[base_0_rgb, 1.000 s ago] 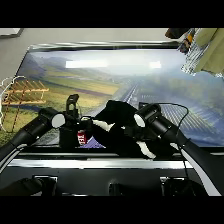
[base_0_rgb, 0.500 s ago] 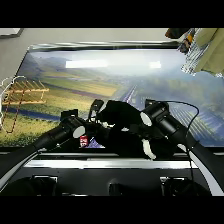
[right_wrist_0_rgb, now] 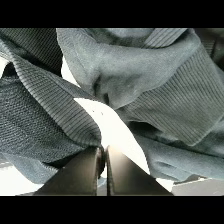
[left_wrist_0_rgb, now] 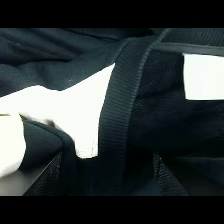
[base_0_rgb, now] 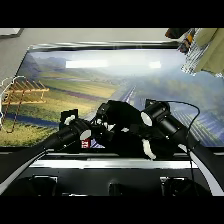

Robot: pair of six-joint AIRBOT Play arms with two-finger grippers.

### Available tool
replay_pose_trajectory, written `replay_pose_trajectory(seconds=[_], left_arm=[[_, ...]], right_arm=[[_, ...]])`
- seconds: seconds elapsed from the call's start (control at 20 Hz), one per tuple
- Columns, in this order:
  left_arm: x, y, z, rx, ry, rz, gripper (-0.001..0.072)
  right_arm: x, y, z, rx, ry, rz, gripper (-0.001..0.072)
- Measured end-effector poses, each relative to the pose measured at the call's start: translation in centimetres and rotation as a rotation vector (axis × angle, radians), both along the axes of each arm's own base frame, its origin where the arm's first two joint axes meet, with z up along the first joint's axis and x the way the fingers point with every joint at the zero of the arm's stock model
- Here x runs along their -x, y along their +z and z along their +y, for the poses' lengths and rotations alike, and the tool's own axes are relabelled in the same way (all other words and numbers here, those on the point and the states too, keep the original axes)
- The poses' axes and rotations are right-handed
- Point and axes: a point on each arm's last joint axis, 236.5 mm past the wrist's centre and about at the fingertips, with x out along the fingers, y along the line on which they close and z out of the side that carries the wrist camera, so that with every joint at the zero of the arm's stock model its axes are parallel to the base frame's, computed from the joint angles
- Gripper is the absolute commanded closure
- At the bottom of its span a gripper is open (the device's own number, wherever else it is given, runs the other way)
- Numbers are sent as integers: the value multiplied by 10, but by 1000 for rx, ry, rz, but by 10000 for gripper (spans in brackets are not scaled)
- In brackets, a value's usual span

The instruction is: Fold the clothes and pants, and hang the long-sleeved shirts on hangers.

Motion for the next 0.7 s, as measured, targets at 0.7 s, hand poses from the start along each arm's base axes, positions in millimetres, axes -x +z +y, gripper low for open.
replay_pose_trajectory(seconds=[0.7], left_arm=[[-8,23,9,-96,-31,-29,117]], right_arm=[[0,0,0,1,2,-1,661]])
